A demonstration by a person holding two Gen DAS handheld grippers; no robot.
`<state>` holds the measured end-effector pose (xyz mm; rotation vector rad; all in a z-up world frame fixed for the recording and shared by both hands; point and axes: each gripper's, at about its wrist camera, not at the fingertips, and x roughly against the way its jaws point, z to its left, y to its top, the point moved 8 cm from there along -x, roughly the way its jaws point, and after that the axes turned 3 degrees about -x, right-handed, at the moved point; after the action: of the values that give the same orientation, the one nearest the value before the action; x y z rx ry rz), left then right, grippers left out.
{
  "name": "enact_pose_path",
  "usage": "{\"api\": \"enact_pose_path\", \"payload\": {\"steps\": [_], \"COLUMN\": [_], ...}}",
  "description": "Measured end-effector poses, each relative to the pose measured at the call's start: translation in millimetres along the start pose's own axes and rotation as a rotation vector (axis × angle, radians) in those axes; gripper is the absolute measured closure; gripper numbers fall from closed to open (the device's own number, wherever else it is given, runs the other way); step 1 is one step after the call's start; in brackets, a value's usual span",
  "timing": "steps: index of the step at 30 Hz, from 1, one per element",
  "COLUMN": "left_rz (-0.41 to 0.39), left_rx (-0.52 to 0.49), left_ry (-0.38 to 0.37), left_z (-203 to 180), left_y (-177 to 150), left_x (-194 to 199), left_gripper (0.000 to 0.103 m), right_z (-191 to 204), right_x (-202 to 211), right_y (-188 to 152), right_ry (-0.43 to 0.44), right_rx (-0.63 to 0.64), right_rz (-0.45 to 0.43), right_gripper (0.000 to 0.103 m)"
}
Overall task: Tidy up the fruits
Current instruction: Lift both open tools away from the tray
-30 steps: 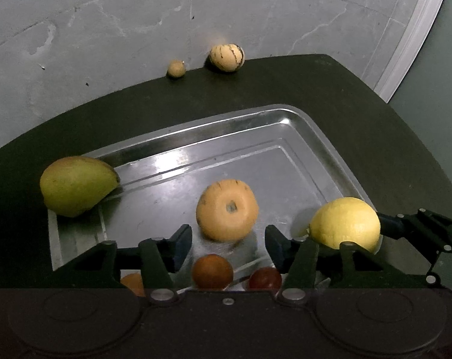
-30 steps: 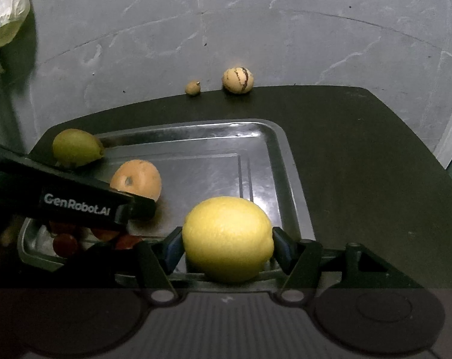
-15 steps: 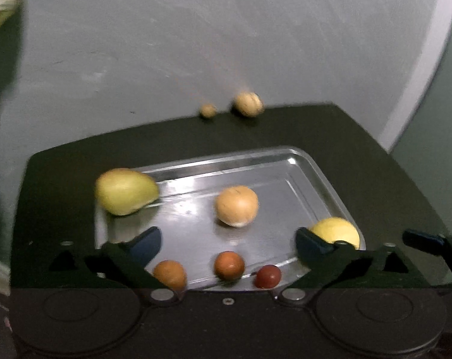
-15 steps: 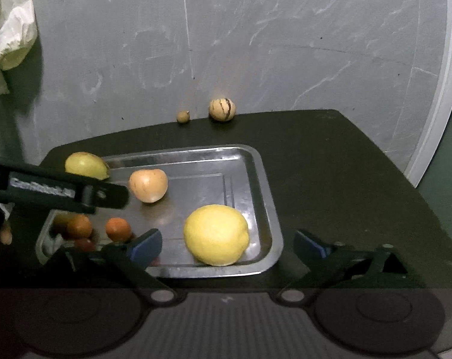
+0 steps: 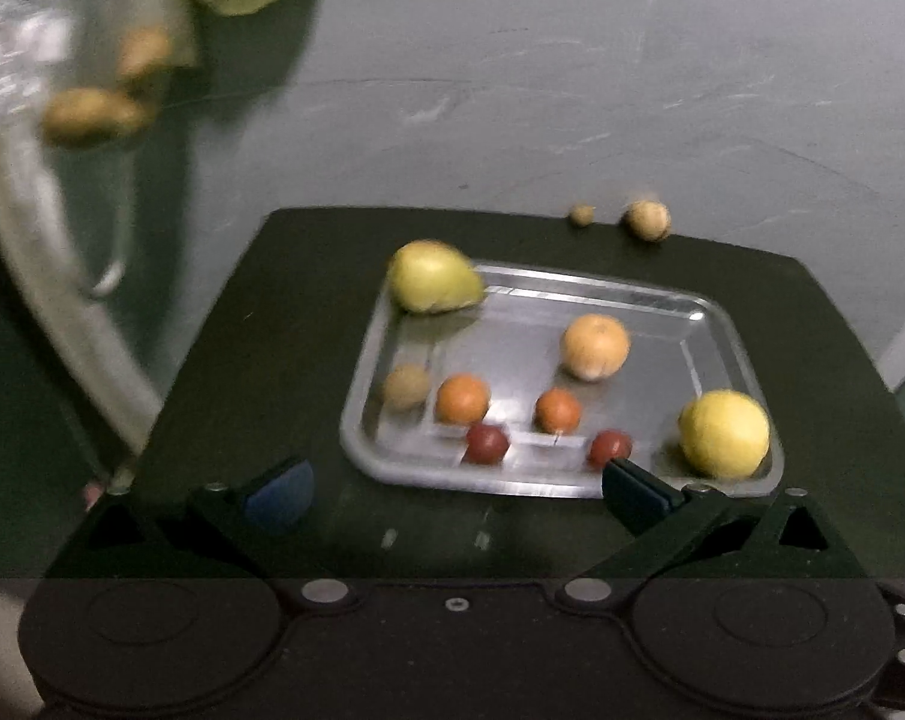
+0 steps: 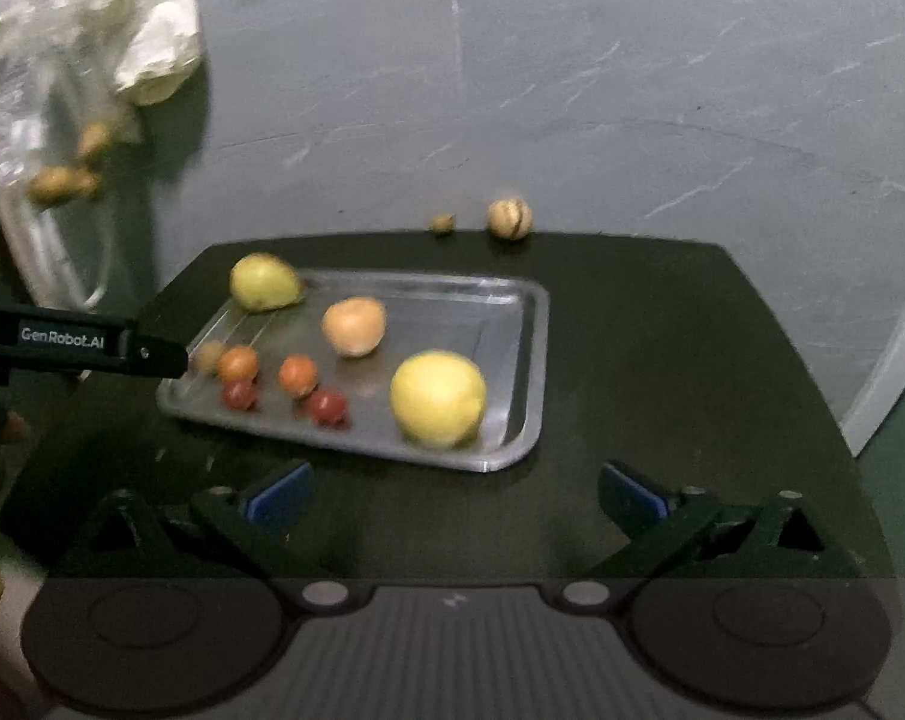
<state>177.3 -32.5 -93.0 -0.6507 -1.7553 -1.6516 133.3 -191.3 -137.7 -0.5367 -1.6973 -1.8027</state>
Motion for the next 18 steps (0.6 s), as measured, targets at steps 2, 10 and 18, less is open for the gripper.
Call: {"api": "enact_pose_path", "payload": {"steps": [2, 10, 18], "left_rz": [-0.011, -0.078, -0.089], "left_rx": [0.027, 0.023, -0.112], "left_ry": [0.032, 0.127, 0.126], "left_z": [1, 9, 15], "left_y": [-10, -21, -8], "left_x": [14, 58, 54], "left_gripper": [0.001, 0.001, 0.001], "right_z": [0, 14, 17], "right_x": [9, 19, 9], "right_y": [-5, -11, -8], "right_ry": [0.032, 0.115, 0.081], "right_rx": [0.02, 0.054, 0.013], "right_rz": [-0.005, -0.013, 0.01], "right_gripper": [0.0, 0.0, 0.0]}}
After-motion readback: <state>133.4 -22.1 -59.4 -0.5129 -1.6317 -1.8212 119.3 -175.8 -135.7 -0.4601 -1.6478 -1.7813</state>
